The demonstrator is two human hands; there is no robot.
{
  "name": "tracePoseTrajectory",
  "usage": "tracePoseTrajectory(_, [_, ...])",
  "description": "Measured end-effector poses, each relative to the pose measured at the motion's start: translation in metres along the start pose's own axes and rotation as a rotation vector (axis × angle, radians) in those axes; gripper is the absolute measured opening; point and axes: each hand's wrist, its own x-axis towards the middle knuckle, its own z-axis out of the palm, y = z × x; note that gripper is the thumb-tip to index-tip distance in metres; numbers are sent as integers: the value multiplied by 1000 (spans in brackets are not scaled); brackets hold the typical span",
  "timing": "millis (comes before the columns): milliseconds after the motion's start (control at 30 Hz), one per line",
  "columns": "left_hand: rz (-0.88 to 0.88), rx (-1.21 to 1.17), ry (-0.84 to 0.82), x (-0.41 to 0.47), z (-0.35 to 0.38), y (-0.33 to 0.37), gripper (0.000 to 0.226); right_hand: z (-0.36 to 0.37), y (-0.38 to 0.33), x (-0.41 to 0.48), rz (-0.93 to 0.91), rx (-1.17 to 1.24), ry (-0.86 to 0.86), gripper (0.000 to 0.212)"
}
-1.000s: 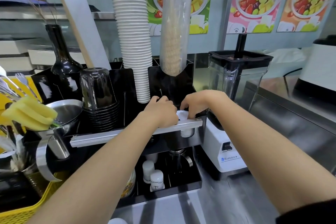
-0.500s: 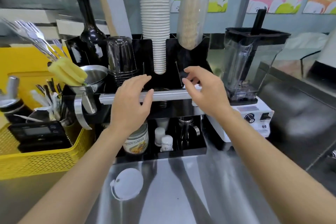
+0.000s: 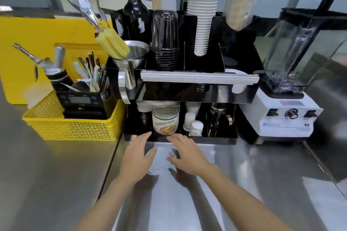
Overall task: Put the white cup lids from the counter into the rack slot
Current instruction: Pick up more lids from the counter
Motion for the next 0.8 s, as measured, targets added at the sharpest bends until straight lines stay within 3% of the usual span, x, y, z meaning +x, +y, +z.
tracePoseTrajectory(133, [-92,55,-114,-12,21,-26,57,18,-5,10,92,5,-227,78])
tracePoseTrajectory(367, [-168,-3,-134,-17,37,-42,50,50,-8,23,150,46,-312,83])
tracePoseTrajectory(600, [-184,-85,-84,-17,38,-43,49,59,-3,25,150,151,-187,78])
tracePoseTrajectory(800, [-119,-232,-38,-12,20,-15,44,30,-5,17,173,420,1,80])
